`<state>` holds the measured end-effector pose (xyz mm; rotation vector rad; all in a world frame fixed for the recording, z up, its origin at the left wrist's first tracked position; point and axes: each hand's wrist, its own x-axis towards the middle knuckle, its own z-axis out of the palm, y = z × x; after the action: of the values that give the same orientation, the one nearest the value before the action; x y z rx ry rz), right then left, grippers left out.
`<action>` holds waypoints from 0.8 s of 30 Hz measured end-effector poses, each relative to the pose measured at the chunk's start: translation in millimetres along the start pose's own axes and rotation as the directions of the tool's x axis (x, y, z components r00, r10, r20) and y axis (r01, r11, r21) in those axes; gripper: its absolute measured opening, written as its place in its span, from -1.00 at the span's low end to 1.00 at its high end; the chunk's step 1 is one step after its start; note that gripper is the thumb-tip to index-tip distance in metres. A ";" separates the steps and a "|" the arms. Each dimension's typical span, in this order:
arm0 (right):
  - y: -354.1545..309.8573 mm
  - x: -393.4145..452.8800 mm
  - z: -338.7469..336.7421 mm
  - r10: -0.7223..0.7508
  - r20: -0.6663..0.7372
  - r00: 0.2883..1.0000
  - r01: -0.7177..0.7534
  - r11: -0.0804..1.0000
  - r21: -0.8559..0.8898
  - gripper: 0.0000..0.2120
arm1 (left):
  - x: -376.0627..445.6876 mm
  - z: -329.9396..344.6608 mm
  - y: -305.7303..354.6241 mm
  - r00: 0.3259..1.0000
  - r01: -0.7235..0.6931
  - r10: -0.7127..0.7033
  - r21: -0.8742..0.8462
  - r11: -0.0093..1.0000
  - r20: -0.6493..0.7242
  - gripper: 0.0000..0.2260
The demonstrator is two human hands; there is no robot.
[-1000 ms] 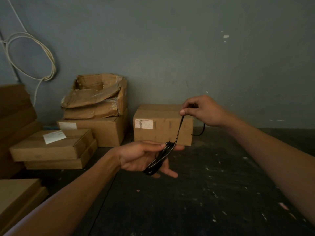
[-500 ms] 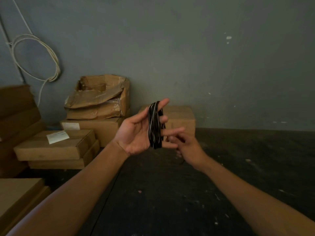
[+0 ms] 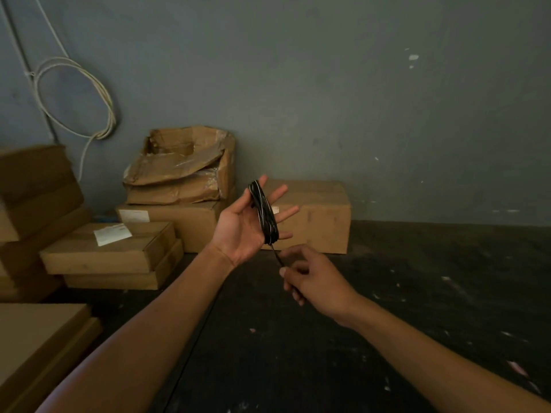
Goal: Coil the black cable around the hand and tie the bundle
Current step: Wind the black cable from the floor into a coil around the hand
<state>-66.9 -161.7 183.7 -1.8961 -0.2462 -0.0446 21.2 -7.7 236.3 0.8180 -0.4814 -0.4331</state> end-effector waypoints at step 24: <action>-34.5 -5.9 -33.3 -0.290 -0.254 0.923 0.269 0.956 -0.114 -0.87 | -14.8 1.8 -44.0 0.976 0.131 -0.168 0.250 0.959 0.135 -0.61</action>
<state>-76.3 -183.1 226.0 -1.8929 -0.3317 -0.5092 0.3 -27.5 199.9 1.0640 -0.6270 -0.5899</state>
